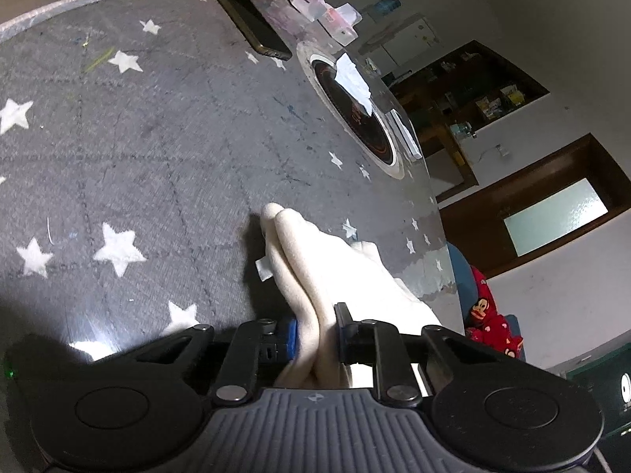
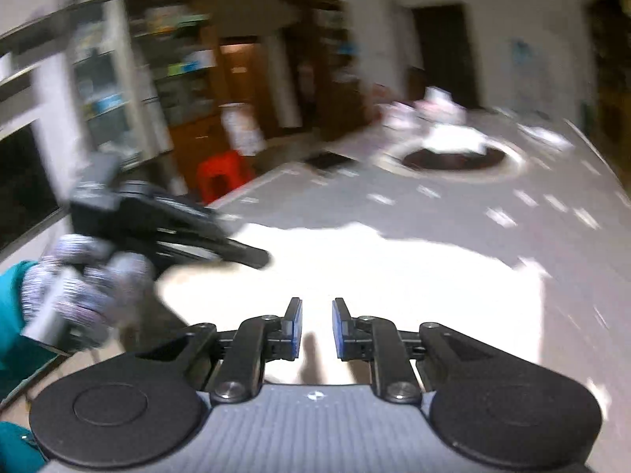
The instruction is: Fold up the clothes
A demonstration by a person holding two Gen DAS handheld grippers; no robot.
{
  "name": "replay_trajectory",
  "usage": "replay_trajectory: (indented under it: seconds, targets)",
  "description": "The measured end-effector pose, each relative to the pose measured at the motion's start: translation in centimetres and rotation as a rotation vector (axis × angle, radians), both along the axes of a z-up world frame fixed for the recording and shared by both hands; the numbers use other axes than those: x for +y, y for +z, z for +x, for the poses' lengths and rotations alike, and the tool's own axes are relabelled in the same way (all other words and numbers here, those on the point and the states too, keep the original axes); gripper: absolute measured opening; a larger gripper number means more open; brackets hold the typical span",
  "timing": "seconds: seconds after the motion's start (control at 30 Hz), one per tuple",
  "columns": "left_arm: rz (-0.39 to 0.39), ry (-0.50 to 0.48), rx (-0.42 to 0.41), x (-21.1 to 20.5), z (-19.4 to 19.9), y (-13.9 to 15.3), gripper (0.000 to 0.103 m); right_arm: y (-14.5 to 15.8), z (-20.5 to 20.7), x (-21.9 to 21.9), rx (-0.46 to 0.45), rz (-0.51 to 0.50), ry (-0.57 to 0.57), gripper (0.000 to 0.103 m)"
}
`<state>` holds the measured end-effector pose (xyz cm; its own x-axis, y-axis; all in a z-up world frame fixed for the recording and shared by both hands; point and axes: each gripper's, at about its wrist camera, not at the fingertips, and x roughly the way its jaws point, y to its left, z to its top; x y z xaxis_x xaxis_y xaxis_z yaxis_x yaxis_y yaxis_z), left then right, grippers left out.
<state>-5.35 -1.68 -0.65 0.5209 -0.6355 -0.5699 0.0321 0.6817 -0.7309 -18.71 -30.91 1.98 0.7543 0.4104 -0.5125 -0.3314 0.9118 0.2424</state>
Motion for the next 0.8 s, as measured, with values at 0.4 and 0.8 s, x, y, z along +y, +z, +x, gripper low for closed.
replay_trajectory:
  seconds: [0.4,0.8]
  targets:
    - [0.038,-0.013,-0.019,-0.5,0.1,0.2,0.020,-0.1,-1.6,-5.4,-0.007,0.103,-0.144,0.015]
    - [0.103,-0.037,-0.039,-1.2,0.3,0.9,0.021,-0.5,1.3,-8.4,0.033,0.064,-0.236,0.033]
